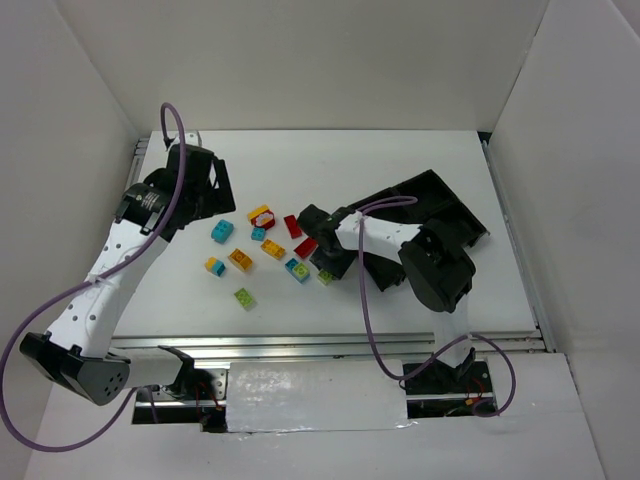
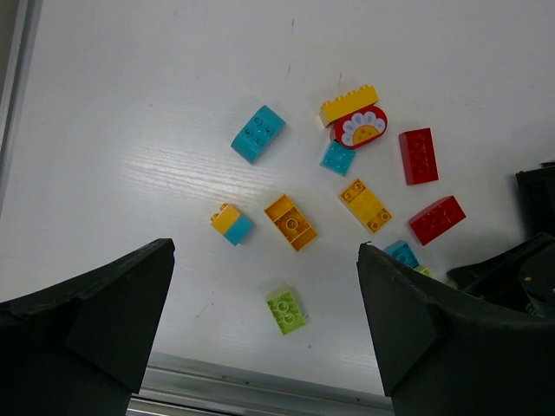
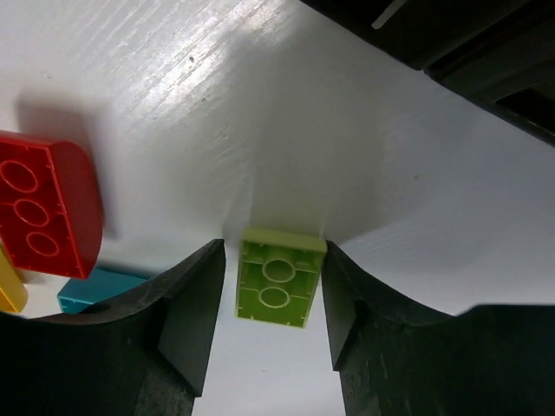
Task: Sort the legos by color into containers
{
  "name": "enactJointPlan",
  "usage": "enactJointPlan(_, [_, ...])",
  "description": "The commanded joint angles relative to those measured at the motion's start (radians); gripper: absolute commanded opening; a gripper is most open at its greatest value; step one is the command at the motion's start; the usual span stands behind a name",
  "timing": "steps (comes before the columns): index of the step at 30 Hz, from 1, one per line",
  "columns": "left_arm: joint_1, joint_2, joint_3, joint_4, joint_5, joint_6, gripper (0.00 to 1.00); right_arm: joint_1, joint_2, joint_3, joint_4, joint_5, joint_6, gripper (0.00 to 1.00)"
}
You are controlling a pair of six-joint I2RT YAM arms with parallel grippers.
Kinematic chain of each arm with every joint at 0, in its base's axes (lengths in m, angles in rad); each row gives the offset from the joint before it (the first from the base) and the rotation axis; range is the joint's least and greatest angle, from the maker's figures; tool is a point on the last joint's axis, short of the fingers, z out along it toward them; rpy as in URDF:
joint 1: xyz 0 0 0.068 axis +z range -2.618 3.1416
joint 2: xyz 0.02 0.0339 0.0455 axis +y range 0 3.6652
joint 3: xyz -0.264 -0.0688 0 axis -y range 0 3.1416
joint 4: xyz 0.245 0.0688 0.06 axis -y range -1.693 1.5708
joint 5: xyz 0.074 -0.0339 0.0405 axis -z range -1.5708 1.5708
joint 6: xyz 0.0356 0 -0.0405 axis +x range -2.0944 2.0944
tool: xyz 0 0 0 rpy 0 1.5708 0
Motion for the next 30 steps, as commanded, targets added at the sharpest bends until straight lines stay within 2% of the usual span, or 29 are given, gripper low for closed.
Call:
enactJointPlan(1, [0.000, 0.001, 0.005, 0.016, 0.015, 0.020, 0.99, 0.011, -0.010, -0.009, 0.047, 0.035, 0.021, 0.54])
enactJointPlan(4, [0.003, 0.005, 0.005, 0.021, 0.007, 0.023, 0.99, 0.009, -0.027, -0.015, 0.064, 0.042, 0.017, 0.41])
enactJointPlan(5, [0.002, 0.007, 0.007, 0.022, 0.007, 0.024, 1.00, 0.006, -0.030, -0.011, 0.061, 0.045, 0.014, 0.25])
enactJointPlan(7, [0.002, 0.013, 0.013, 0.021, 0.004, 0.024, 0.99, 0.006, -0.042, 0.006, 0.032, 0.056, 0.002, 0.03])
enactJointPlan(8, [0.002, 0.016, 0.017, 0.019, 0.001, 0.024, 1.00, 0.005, -0.050, 0.038, 0.016, 0.068, 0.001, 0.00])
enactJointPlan(12, [0.002, 0.021, 0.031, 0.012, -0.025, 0.023, 0.99, -0.038, -0.197, 0.065, 0.014, 0.179, -0.067, 0.00])
enactJointPlan(15, [0.002, 0.028, 0.037, 0.015, -0.021, 0.021, 1.00, -0.125, -0.295, 0.040, 0.095, 0.125, -0.163, 0.00])
enactJointPlan(19, [0.002, 0.042, 0.047, 0.024, 0.001, 0.020, 0.99, -0.289, -0.325, 0.097, 0.061, 0.136, -0.246, 0.00])
enactJointPlan(23, [0.002, 0.056, 0.060, 0.030, 0.005, 0.017, 1.00, -0.410, -0.294, 0.164, 0.046, 0.134, -0.395, 0.00])
enactJointPlan(27, [0.002, 0.064, 0.059, 0.038, 0.022, 0.015, 0.99, -0.526, -0.159, 0.281, -0.012, 0.136, -0.492, 0.00])
enactJointPlan(30, [0.002, 0.073, 0.074, 0.030, 0.053, 0.020, 1.00, -0.583, -0.084, 0.371, -0.074, 0.196, -0.526, 0.00])
